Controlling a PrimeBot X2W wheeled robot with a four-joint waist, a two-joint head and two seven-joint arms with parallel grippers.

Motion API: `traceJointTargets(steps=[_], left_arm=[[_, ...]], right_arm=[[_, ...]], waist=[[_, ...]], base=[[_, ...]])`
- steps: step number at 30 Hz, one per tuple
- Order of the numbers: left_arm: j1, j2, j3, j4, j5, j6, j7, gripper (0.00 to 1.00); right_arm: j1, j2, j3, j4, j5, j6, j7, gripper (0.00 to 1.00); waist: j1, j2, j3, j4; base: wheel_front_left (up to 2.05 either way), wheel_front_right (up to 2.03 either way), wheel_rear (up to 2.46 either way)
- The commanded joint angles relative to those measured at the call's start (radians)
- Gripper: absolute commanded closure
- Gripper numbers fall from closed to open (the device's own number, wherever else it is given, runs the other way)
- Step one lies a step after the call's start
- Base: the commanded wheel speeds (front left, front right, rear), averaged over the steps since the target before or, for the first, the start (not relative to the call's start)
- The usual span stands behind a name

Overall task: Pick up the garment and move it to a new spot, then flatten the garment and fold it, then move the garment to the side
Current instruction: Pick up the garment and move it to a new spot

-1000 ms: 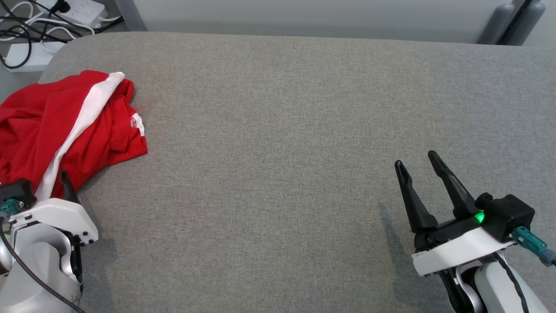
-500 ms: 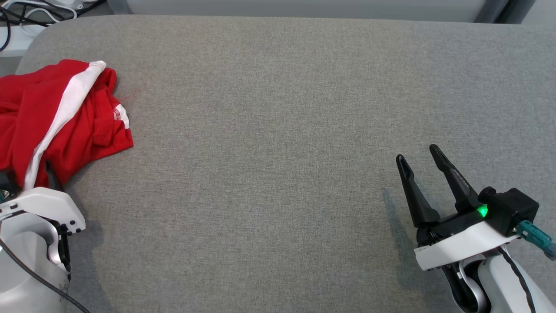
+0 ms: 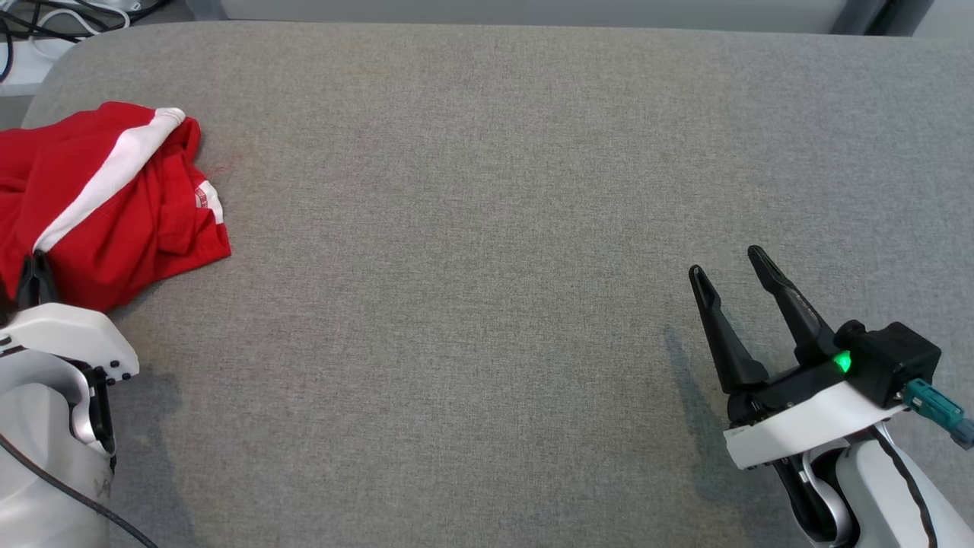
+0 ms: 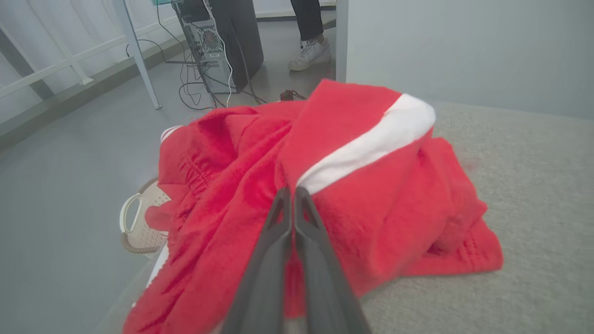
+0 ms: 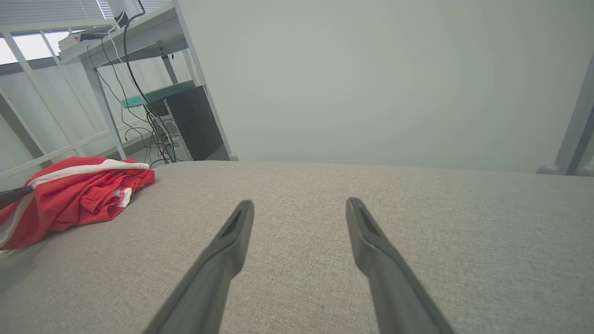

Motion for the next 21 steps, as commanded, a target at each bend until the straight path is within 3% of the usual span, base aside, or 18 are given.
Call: traceJointTargets(steps=[1, 10, 21], left_arm=[[0.014, 0.037, 0.031, -0.064, 0.002, 0.001, -0.013, 1.0], [0.115, 0.018, 0.058, -0.319, 0.047, 0.017, -0.013, 1.0], [0.17, 0.017, 0.051, -0.509, 0.1, 0.024, -0.013, 1.0]], right_arm=[[-0.02, -0.003, 0.016, -0.022, 0.012, 0.007, -0.013, 0.0], [-0.018, 0.02, 0.016, -0.012, 0.014, 0.007, -0.013, 0.0], [-0.009, 0.055, 0.019, 0.001, 0.018, 0.007, -0.013, 0.0]], waist=[[0.0, 0.0, -0.007, 0.002], [0.0, 0.0, -0.044, 0.003], [0.0, 0.0, -0.116, -0.018]], base=[[0.0, 0.0, 0.0], [0.0, 0.0, 0.0], [0.0, 0.0, 0.0]])
